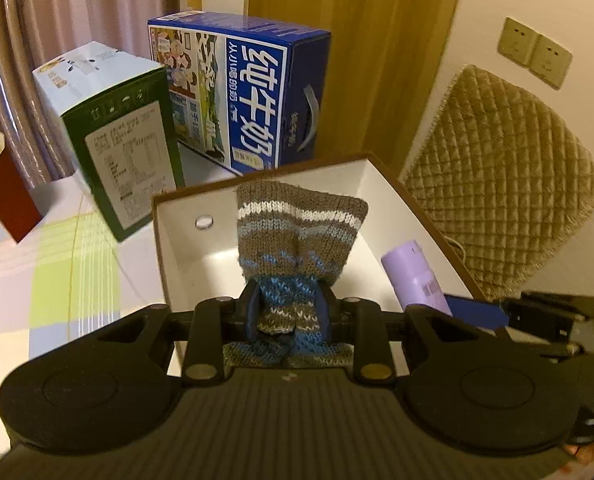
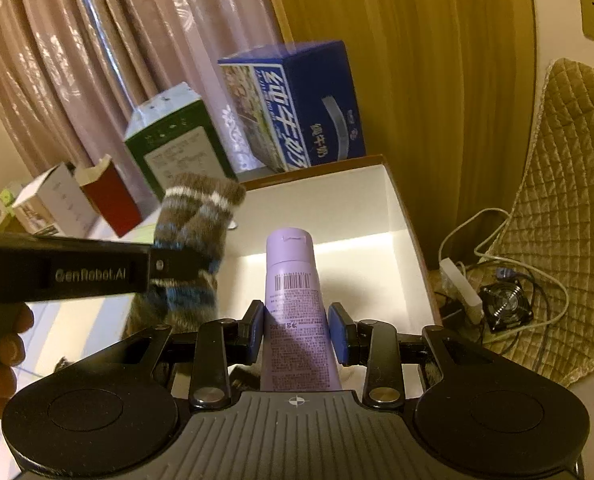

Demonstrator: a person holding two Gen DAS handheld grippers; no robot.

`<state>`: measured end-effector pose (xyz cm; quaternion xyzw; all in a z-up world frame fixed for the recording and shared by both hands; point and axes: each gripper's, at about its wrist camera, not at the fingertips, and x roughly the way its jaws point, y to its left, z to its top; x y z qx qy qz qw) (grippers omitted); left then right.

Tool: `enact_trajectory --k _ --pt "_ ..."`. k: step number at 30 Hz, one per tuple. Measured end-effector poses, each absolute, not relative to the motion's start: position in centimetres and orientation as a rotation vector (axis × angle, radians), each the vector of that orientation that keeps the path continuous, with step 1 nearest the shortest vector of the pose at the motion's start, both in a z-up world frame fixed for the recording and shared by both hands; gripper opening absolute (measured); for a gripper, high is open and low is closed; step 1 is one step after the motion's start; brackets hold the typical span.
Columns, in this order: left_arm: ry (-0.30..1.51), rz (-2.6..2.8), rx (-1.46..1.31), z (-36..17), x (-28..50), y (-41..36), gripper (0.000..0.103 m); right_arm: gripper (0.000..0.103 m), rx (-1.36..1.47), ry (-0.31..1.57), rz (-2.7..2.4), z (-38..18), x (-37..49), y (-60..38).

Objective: Organize objects
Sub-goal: 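Carry the sock with the left tool while the right tool carries the tube over the cardboard box, then lower and release the sock with the left tool while the right tool releases the tube into the box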

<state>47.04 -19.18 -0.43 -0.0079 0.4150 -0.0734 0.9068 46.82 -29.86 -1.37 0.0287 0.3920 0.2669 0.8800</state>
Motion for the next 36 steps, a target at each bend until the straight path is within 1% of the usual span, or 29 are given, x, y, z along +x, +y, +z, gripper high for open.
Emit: enact_trajectory --k 7,12,13,16,19,23,27,28,29,31,32,36 --pt "0.881 -0.112 -0.012 -1.9 51.6 -19.8 0.024 0.032 0.044 0.841 0.522 -2.9 50.0 -29.0" --pt "0.902 -0.111 -0.005 -3.0 53.3 -20.0 0.025 0.032 0.028 0.856 0.512 -3.7 51.2 -28.5" --pt "0.908 -0.114 -0.004 -3.4 53.4 -19.9 0.027 0.032 0.024 0.858 0.51 -3.8 51.3 -28.4" --pt "0.936 -0.114 0.005 -4.4 53.5 -19.6 0.04 0.032 0.001 0.865 0.51 -4.3 51.6 -28.0" --pt "0.956 -0.116 0.006 -5.2 53.4 -19.3 0.043 0.032 -0.012 0.875 0.509 -5.0 51.9 -27.5" --pt "0.952 -0.124 0.005 -5.3 53.4 -18.9 0.057 0.032 -0.015 0.833 0.51 -5.2 52.1 -27.2" --pt "0.935 -0.122 -0.005 -4.8 53.3 -18.5 0.062 0.033 -0.029 0.815 0.505 -4.9 52.4 -27.1" --pt "0.934 -0.124 -0.007 -4.7 53.2 -18.4 0.065 0.034 -0.029 0.816 0.508 -4.8 52.4 -27.2" --pt "0.932 -0.127 -0.006 -4.5 53.1 -18.3 0.069 0.035 -0.026 0.818 0.513 -4.7 52.4 -27.3" --pt "0.924 -0.133 0.002 -4.2 52.8 -18.3 0.072 0.039 -0.023 0.82 0.515 -4.4 52.1 -27.6" --pt "0.923 -0.138 0.007 -4.1 52.6 -18.3 0.073 0.042 -0.026 0.819 0.515 -4.3 51.8 -27.8" --pt "0.92 -0.155 0.006 -3.6 51.7 -18.3 0.075 0.047 -0.023 0.813 0.523 -3.8 50.5 -28.5"
